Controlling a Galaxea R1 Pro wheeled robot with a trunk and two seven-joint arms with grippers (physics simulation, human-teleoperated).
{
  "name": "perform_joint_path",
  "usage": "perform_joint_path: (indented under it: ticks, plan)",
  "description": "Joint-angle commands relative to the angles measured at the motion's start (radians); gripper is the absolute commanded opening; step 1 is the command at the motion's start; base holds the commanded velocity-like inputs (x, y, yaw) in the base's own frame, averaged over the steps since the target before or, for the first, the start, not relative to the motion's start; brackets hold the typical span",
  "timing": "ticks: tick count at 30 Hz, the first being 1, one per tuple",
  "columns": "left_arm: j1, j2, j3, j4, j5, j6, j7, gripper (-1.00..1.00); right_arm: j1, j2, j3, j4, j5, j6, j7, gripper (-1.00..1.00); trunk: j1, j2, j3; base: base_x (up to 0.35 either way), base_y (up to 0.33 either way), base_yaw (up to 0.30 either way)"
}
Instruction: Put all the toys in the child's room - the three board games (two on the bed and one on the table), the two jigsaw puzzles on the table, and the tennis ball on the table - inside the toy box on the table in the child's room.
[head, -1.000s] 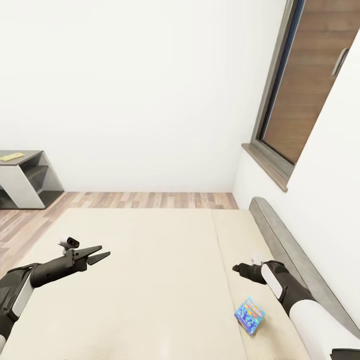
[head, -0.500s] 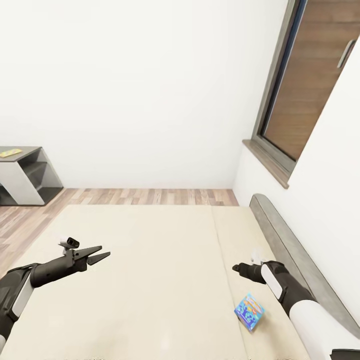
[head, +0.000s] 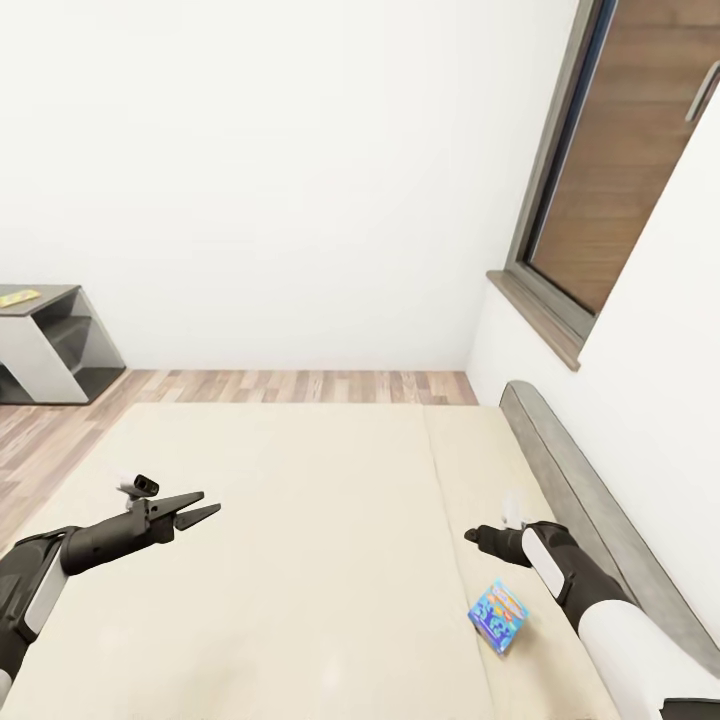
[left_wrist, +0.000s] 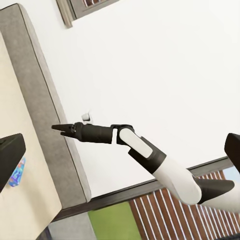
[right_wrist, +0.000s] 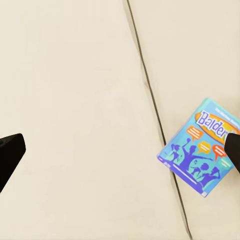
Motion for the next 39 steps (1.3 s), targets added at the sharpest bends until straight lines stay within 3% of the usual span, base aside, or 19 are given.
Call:
perform_joint_path:
  ticks: [1, 39]
  plan:
    - [-0.001, 0.0, 0.0, 0.0, 0.0, 0.01, -0.004, 1.0, -0.001, -0.001, 0.002, -0.001, 0.001, 0.004, 0.002, 1.0, 0.001, -0.002, -0.004, 0.0, 0.0, 0.0]
    - [0.0, 0.0, -0.001, 0.0, -0.001, 0.007, -0.004, 1.0, -0.001, 0.0, 0.0, -0.002, 0.001, 0.005, 0.003, 1.0, 0.001, -0.002, -0.066, 0.0, 0.0, 0.0]
